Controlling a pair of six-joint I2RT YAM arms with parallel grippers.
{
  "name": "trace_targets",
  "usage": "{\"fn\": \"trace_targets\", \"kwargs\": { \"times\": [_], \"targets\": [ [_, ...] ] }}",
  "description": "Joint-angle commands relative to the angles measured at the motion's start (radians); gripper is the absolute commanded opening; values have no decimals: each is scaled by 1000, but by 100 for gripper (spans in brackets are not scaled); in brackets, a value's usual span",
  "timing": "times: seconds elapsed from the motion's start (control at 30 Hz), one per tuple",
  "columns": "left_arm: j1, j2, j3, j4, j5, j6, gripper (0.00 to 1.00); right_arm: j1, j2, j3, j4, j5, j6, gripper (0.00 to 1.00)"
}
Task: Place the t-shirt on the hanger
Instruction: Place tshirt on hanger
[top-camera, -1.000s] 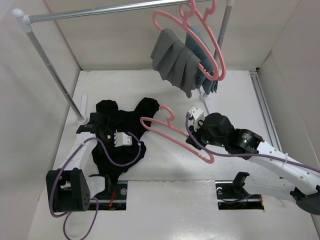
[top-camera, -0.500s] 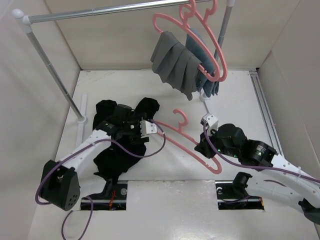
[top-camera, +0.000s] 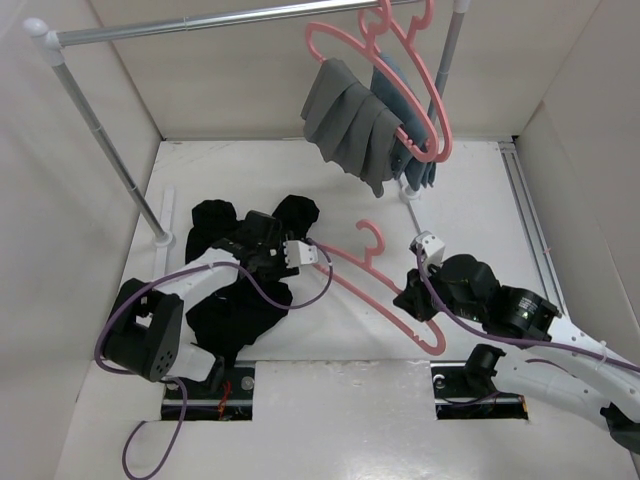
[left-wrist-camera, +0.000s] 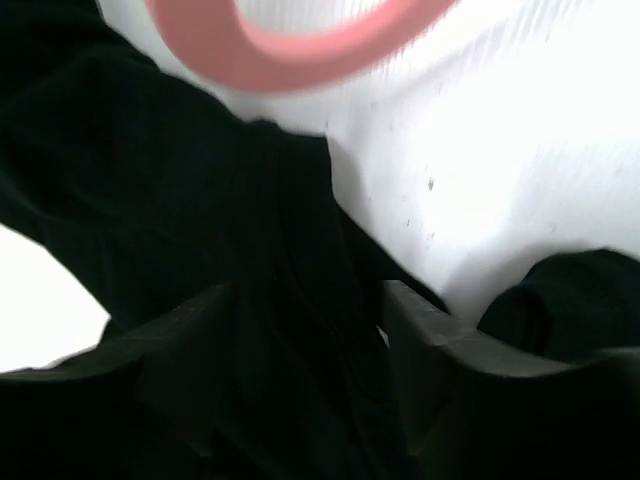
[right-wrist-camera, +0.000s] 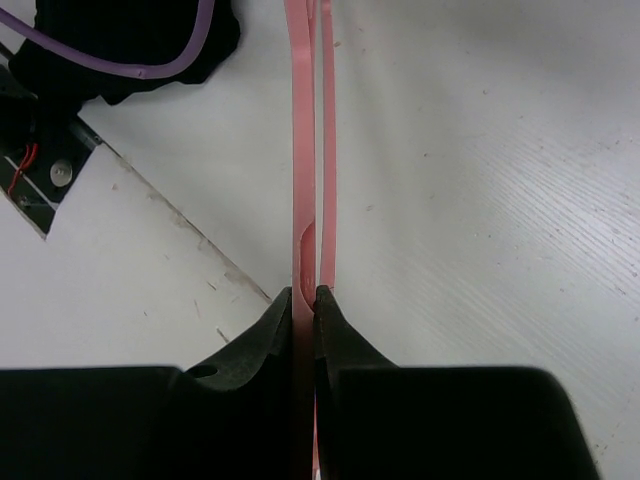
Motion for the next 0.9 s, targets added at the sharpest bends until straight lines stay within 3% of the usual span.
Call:
{"fn": "trace_targets", "kwargs": {
  "times": [0.0,0.07,0.1,0.23,0.33,0.5,0.63,0.87],
  "targets": [
    [-5,-14,-26,13,-68,37,51,9,-13,12,30,30,21,0],
    [-5,-14,-26,24,-78,13,37,9,-13,21,39,30,21,0],
    [-5,-14,-14,24,-78,-3,23,9,-13,21,39,30,21,0],
    [-5,-23,28,15,-78,-61,0,9,13,30,50,30,-2,0],
    [-5,-23,58,3,-78,-85,0,9,38,30,73,-31,-38,0],
    [-5,4,214,-59,-34,-280,0,9,18,16,157,-223,-95,0],
    [-5,13,299,-112,-5,-357,0,9,7,7,246,-194,-95,0],
    [-5,-7,330,-189,21,-366,0,9,179,44,265,-29,-60,0]
  ]
}}
